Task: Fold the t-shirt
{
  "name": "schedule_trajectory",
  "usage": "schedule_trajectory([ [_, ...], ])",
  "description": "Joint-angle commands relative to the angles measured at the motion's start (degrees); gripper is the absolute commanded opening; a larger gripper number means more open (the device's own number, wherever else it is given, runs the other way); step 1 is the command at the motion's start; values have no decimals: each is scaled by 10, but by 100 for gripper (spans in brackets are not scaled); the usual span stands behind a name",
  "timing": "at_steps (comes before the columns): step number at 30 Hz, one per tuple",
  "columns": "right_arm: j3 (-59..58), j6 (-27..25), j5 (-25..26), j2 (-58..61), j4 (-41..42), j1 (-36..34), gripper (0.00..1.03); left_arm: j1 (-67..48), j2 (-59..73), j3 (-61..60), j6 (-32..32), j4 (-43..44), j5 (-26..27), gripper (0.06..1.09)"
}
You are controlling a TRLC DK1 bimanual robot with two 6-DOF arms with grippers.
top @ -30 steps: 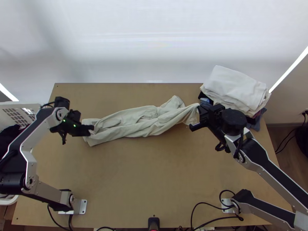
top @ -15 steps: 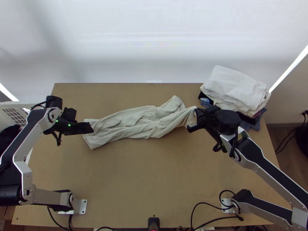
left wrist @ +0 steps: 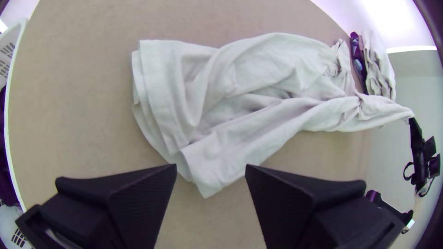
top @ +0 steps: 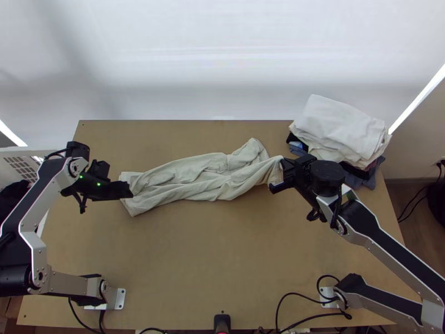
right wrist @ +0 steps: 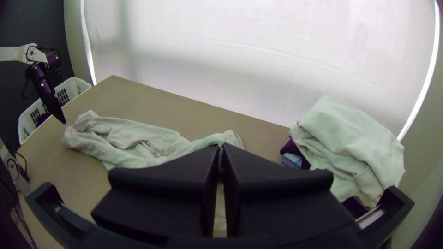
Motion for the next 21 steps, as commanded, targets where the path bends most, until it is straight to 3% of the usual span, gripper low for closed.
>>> schedule_trajectory([
  [1, -11, 12, 5, -11, 12, 4, 3, -5, 16, -16, 12, -2, -5, 80],
  [4, -11, 12, 5, -12, 12, 3, 3, -2, 20, -19, 7, 14, -10, 66],
  [21, -14, 11, 5, -16, 12, 1, 3, -24, 13, -52, 41, -17, -12, 66],
])
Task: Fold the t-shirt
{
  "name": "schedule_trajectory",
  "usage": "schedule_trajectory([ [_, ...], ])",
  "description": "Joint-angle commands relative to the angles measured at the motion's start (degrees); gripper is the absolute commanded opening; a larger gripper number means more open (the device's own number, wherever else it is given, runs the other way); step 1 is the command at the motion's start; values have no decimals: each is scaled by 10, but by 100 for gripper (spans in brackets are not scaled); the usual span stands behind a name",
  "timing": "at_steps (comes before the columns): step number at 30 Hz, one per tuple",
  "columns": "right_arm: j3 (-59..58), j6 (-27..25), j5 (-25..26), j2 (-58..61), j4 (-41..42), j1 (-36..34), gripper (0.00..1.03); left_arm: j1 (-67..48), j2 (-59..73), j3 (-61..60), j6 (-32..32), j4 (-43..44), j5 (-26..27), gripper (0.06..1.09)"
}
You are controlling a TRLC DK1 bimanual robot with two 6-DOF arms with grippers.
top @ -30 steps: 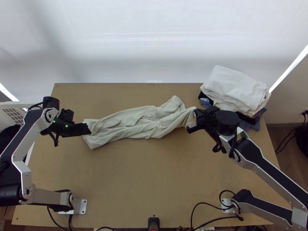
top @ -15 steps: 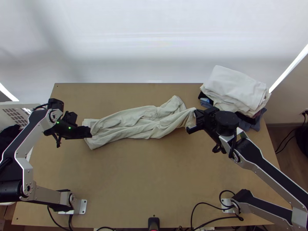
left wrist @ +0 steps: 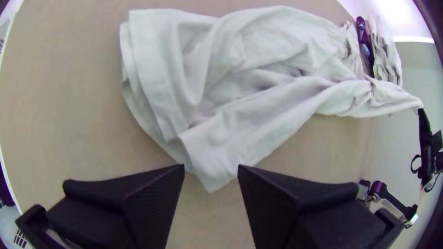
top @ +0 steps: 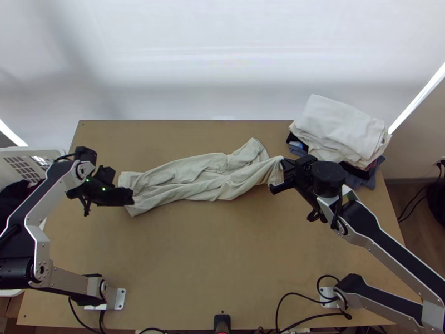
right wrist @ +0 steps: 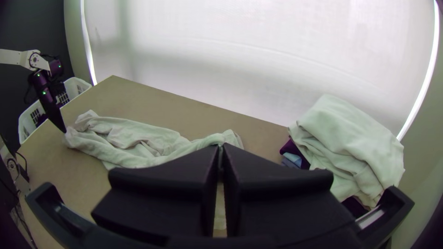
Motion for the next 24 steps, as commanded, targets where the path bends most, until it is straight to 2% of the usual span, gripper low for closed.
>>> schedule_trajectory([
  [1, -11, 11, 5, -13, 12, 1, 3, -13, -11, -24, 28, -31, -1, 66],
  [7, -9, 11, 5, -13, 12, 1, 3, -19, -12, -40, 33, -28, -3, 66],
  [15, -13, 11, 5, -19, 12, 2, 3, -22, 1, -47, 12, 20, -4, 65],
  [20, -16, 11, 5, -21, 12, 2, 3, -25, 0, -55, -14, 63, -1, 29],
  [22, -16, 11, 5, -21, 12, 2, 3, -27, -2, -58, -18, 78, 0, 19],
  [24, -16, 11, 5, -22, 12, 2, 3, -28, 1, -58, -25, 92, 1, 14],
])
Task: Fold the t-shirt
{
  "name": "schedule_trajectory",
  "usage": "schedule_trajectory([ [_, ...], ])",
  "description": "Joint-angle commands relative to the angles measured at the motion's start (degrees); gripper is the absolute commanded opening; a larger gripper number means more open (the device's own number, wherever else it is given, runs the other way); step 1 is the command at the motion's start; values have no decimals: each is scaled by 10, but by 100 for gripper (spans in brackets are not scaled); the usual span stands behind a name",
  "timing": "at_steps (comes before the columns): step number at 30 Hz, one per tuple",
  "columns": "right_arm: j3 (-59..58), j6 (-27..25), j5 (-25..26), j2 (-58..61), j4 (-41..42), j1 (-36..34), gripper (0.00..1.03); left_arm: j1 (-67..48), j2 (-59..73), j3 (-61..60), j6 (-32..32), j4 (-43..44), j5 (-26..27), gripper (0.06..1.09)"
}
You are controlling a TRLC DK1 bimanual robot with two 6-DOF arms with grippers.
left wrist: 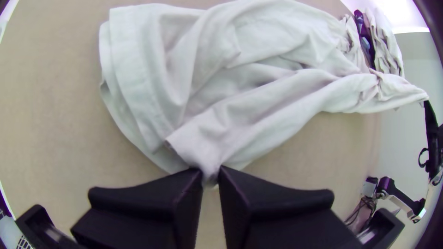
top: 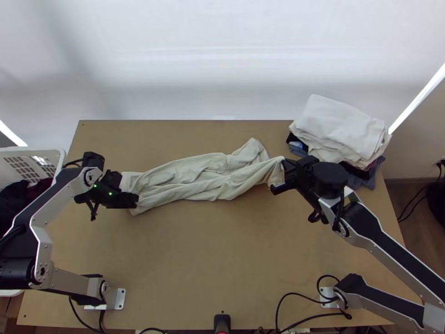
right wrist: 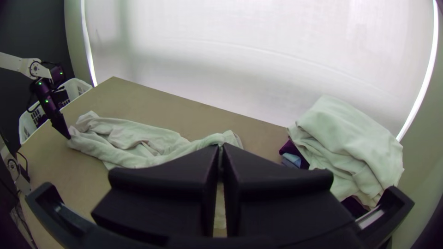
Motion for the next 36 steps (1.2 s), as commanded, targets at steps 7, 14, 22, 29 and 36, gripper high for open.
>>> schedule_trajectory([
  [7, -22, 11, 5, -20, 11, 2, 3, 4, 5, 52, -29, 3, 4, 10],
  [14, -34, 11, 5, -23, 12, 3, 3, 30, 65, 187, -45, -24, 7, 10],
  [22, -37, 12, 5, -23, 12, 7, 3, 36, 211, 353, -82, -38, 8, 10],
  [29, -46, 12, 5, -23, 12, 18, 3, 26, 314, 476, -127, -39, 12, 27],
  [36, -47, 11, 5, -19, 14, 23, 3, 43, 285, 498, -97, -64, 60, 101],
])
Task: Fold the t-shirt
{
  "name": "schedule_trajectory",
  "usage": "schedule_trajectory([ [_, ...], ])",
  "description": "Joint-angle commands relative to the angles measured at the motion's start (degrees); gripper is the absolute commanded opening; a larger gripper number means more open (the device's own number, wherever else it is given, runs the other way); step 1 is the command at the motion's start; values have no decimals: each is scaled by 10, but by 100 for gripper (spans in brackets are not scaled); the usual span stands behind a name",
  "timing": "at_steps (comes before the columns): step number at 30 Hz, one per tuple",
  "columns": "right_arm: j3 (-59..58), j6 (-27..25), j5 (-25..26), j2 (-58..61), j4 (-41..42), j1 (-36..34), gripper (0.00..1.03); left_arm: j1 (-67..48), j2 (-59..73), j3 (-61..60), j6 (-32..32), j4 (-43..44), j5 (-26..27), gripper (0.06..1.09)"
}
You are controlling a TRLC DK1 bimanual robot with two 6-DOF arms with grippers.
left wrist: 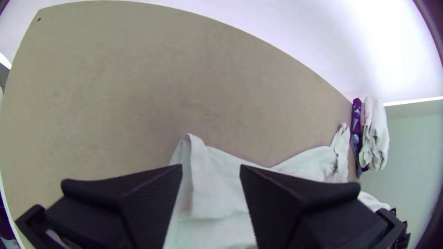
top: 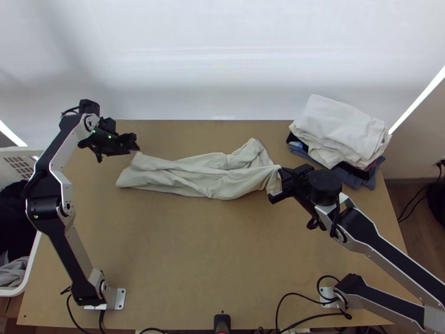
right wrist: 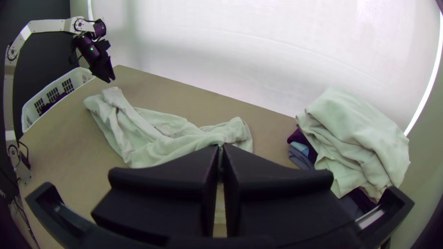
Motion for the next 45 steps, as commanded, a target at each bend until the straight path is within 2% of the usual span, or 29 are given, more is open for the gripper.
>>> schedule_trajectory([
  [1, -11, 10, 5, -7, 12, 4, 3, 19, -37, 13, 18, -10, 11, 102],
  [4, -12, 10, 5, -6, 12, 4, 3, 36, -68, 1, 48, -21, 5, 102],
  [7, -11, 10, 5, -3, 14, 4, 3, 43, -80, -4, 110, -94, -16, 97],
  [12, -13, 10, 5, 4, 25, 4, 3, 49, -96, -64, 142, -92, -23, 88],
  [13, -14, 11, 5, 6, 27, 4, 3, 49, -97, -76, 147, -89, -23, 83],
  [16, -13, 12, 5, 9, 28, 5, 3, 42, -105, -117, 161, -73, -24, 80],
  [26, -13, 8, 5, 12, 28, 4, 3, 14, -111, -208, 183, 26, -45, 80],
  [27, -14, 8, 5, 12, 28, 4, 3, 12, -113, -211, 183, 36, -45, 78],
  [28, -14, 8, 5, 12, 28, 4, 3, 8, -115, -214, 183, 40, -45, 70],
  [29, -13, 8, 6, 12, 28, 4, 3, 6, -118, -218, 182, 51, -45, 67],
  [40, -12, 8, 6, 15, 28, 3, 3, 14, -124, -195, 201, 56, -70, 68],
  [45, -12, 8, 5, 17, 28, 2, 3, 10, -123, -195, 210, 66, -97, 68],
])
